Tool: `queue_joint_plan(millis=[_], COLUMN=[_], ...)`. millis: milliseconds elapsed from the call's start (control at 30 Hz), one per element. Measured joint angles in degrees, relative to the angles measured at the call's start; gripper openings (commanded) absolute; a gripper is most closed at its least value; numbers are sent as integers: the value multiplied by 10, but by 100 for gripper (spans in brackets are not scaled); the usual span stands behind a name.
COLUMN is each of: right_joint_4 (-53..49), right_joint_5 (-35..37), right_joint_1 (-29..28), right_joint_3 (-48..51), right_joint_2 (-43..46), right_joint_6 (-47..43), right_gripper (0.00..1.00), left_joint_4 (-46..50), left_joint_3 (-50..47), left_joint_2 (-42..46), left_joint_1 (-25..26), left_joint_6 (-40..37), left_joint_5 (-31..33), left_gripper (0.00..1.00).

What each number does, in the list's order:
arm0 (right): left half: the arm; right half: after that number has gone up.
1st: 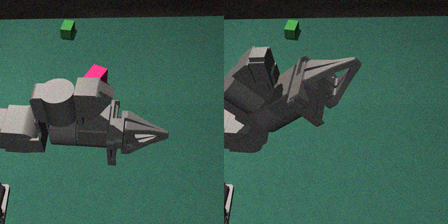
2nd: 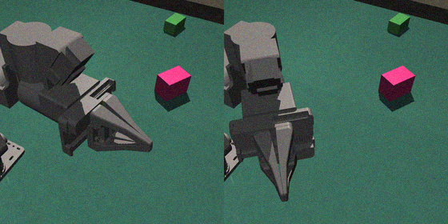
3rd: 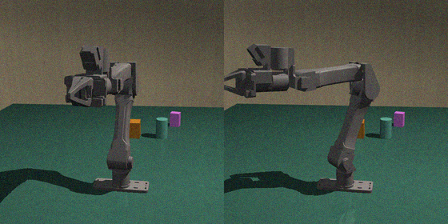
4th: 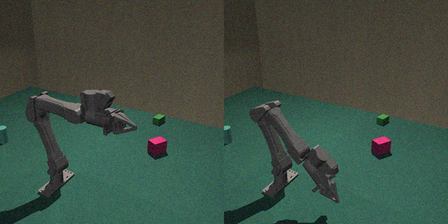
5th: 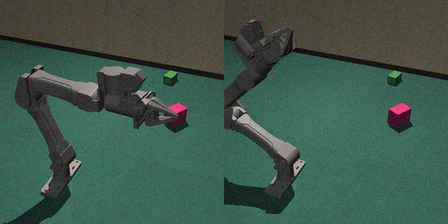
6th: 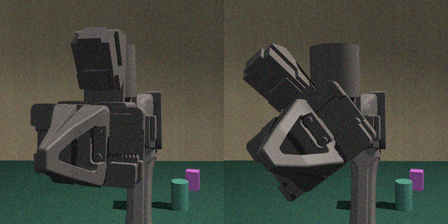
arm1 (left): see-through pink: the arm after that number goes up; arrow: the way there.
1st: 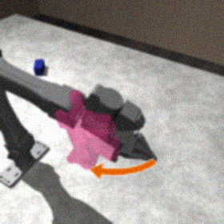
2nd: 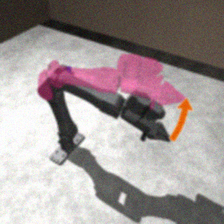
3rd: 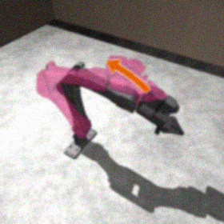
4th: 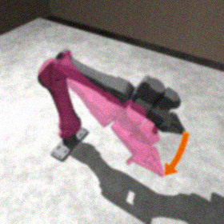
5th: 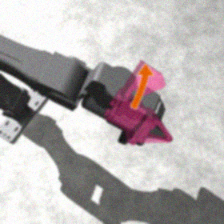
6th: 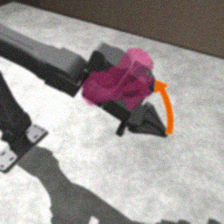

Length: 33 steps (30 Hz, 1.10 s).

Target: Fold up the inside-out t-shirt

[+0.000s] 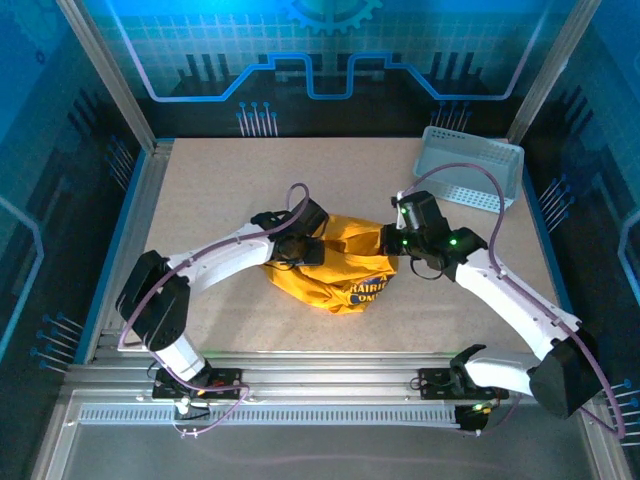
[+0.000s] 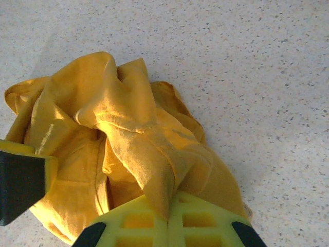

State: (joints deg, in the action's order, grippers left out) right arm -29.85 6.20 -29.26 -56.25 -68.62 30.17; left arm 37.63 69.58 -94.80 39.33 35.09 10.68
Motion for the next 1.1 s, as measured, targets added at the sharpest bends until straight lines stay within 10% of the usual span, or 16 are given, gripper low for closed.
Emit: queue_joint_plan(millis=[233, 767, 1100], right_joint_4=[-46, -149, -39], right_joint_5=[48, 109, 94], right_joint_1=[8, 64, -85], right_joint_3=[-31, -290, -131], right_joint_2=[-14, 68, 167], right_joint_6=[-12, -67, -71], right_gripper=[0, 0, 3], left_joint_4=[-41, -68, -106], left_joint_3=[-23, 257, 38], left_joint_2=[14, 146, 256], left_joint_1=[-12, -55, -177], left_joint_6=[-23, -128, -90], left_joint_5=[-34, -45, -39], left_gripper=[0, 0, 0])
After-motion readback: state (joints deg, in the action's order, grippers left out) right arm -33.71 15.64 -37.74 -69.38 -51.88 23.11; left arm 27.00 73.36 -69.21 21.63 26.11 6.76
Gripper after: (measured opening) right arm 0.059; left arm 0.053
